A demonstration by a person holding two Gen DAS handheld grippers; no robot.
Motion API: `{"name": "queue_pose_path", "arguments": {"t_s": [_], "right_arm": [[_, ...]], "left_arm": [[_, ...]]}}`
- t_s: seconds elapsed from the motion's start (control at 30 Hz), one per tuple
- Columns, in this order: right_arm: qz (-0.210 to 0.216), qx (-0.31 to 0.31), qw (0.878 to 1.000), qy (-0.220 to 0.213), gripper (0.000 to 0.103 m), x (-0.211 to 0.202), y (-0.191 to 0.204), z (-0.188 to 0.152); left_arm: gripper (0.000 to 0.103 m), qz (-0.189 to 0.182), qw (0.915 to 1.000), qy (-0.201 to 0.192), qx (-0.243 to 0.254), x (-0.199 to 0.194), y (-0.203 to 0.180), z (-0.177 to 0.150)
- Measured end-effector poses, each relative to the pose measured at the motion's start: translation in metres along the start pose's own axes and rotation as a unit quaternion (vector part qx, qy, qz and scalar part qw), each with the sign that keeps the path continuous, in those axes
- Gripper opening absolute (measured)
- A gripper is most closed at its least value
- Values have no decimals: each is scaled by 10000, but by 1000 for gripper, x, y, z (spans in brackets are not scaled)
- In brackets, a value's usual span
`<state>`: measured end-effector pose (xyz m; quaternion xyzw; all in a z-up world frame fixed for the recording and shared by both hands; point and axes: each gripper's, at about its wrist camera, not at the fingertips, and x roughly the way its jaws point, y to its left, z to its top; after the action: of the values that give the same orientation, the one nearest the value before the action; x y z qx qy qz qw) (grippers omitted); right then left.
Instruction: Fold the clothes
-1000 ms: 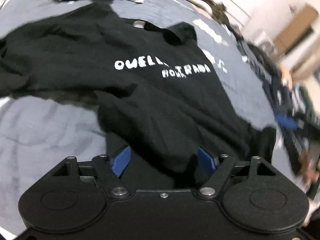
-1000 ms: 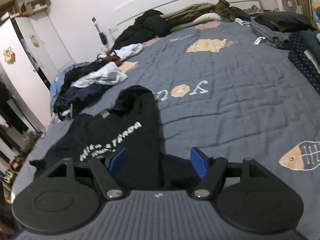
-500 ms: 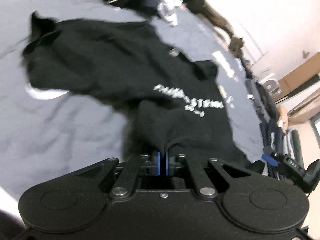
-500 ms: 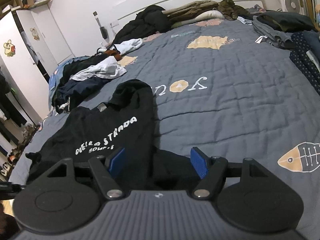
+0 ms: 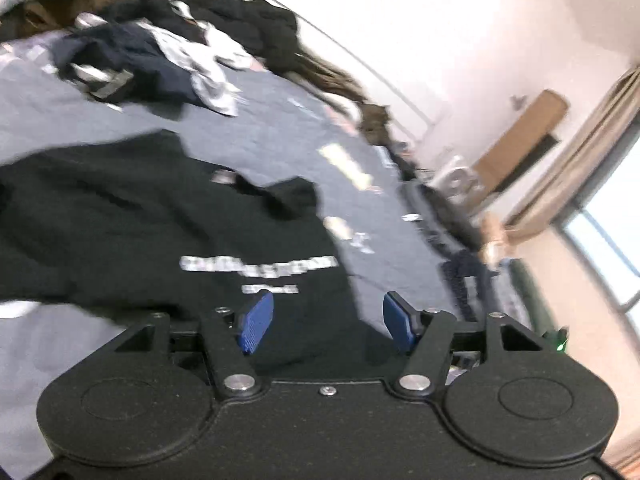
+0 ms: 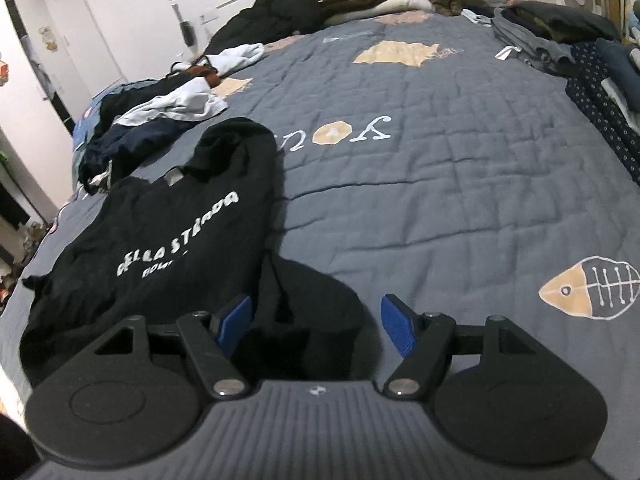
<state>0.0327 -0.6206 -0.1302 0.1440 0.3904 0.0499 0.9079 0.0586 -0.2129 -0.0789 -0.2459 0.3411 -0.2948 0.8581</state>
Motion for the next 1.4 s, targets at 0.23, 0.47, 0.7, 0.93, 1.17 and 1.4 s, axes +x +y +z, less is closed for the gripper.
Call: {"name": "queue_pose_path", "arguments": {"t_s": [0.23,0.47,0.7,0.93,1.17,1.4], "right_arm": [[-163,-490,9986,140,71,-19,2,-18],[-246,-1510,9882,-115,72,-50,8,-35],[-413,-2490,9656,631,72,-41,7,-46],[-191,-2653,9592,962,67,-8,10,-52],[75,-1551,9750,1592,8,-15,-1,-44],[680,-401,9823,1701,8,-81,-7,-25]], "left_arm": [[60,-300,9993,-129,162,67,-12,6],[60,-685,9957,344,523,74,6,-26],[61,-709,9948,416,595,79,3,-29],[62,-606,9959,405,539,79,5,-28],[62,-559,9968,370,432,77,11,-21],[62,-622,9971,259,343,70,12,-15]]}}
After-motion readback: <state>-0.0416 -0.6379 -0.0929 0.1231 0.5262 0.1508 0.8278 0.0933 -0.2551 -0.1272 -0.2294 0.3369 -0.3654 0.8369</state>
